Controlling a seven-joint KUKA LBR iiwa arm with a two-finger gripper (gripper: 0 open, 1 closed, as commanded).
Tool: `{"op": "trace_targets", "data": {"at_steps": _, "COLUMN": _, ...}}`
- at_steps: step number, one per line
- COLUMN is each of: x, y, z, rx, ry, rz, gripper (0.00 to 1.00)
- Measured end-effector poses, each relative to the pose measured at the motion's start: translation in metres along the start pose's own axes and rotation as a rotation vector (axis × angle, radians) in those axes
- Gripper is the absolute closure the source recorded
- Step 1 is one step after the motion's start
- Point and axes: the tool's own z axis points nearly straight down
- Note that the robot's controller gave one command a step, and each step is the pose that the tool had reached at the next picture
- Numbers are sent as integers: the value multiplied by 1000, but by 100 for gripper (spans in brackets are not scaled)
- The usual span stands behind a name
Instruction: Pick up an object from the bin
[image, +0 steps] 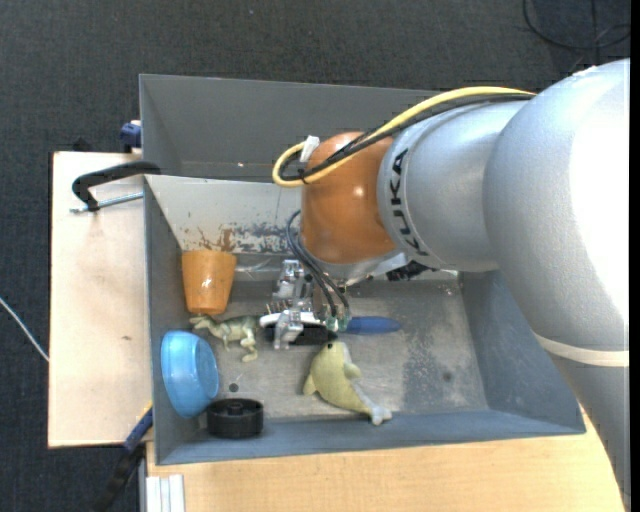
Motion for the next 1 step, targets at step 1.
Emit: {"op": "trace_targets", "data": {"at_steps": 1, "x": 0, "y": -3, "z": -141, "rx": -3, "ry": -11, "rz": 4, "gripper": 100}}
